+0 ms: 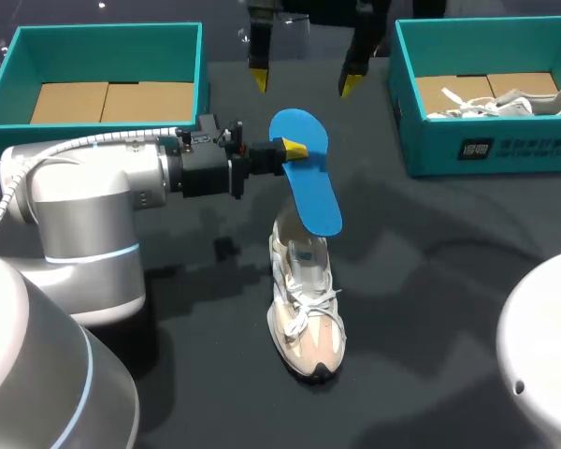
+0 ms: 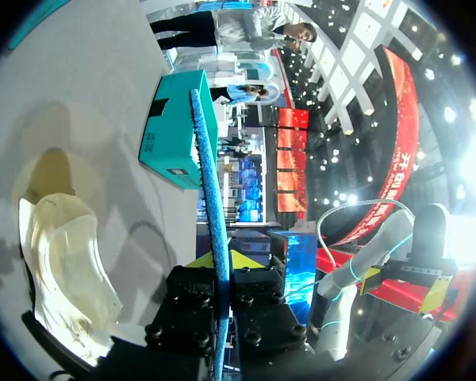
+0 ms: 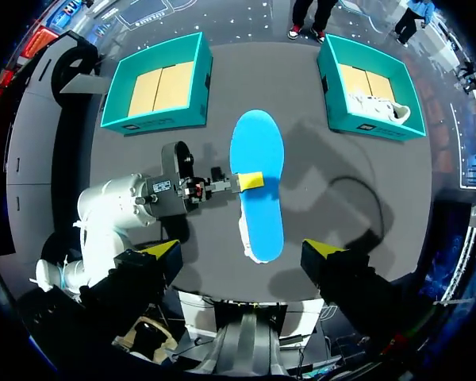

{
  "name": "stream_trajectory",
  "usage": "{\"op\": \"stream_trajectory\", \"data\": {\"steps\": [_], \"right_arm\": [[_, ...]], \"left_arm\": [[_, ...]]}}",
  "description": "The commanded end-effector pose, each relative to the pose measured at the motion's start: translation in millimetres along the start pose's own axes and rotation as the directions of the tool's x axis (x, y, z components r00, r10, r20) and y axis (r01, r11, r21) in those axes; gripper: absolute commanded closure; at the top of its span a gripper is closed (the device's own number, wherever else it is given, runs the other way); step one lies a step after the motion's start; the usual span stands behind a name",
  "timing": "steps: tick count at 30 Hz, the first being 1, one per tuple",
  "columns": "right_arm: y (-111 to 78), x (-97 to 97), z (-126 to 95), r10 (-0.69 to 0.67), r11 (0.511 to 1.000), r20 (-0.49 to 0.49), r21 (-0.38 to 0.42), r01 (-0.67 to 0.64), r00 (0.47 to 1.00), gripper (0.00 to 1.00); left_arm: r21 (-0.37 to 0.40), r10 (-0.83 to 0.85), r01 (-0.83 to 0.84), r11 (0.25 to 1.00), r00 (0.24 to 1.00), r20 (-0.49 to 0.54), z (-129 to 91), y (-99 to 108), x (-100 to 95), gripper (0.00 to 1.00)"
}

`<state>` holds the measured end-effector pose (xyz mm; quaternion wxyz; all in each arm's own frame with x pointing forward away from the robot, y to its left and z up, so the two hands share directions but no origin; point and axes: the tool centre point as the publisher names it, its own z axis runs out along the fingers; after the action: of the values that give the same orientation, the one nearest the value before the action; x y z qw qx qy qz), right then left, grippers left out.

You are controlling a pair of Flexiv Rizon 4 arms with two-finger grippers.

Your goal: Take the shoe out of the shoebox, open the shoe tongue, remove and reinsert the insole, then place the shoe into the shoebox

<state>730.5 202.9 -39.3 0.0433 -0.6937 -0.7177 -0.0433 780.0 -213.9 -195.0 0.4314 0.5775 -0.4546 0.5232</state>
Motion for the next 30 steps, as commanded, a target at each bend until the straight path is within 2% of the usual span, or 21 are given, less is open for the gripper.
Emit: {"op": "stream_trajectory", "data": {"steps": [1,13,18,22,30], "right_arm": [[5.5,7.7,2,0.005,1.0,0.108,0.013,-0.006,0.994,0.0],[4.4,9.6,2,0.05,0.999,0.12,-0.014,-0.049,0.991,0.0],[5.0,-5.1,4,0.045,0.998,-0.068,-0.029,-0.047,0.997,0.0],[2.8,-18.7,6,0.056,0.997,-0.18,-0.044,-0.065,0.982,0.0],[-0.6,-39.9,9,0.056,0.994,-0.437,-0.065,-0.093,0.898,0.0]], "left_arm": [[0.0,0.001,-0.001,1.0,1.0,0.003,0,1,0.0,1.0],[0.0,0.001,-0.001,1.0,1.0,0.003,0,1,0.0,1.0],[0.0,0.001,-0.001,1.0,1.0,0.003,0,1,0.0,1.0],[0.0,0.001,-0.001,1.0,1.0,0.003,0,1,0.0,1.0],[0.0,0.001,-0.001,1.0,1.0,0.003,0,1,0.0,1.0]]}}
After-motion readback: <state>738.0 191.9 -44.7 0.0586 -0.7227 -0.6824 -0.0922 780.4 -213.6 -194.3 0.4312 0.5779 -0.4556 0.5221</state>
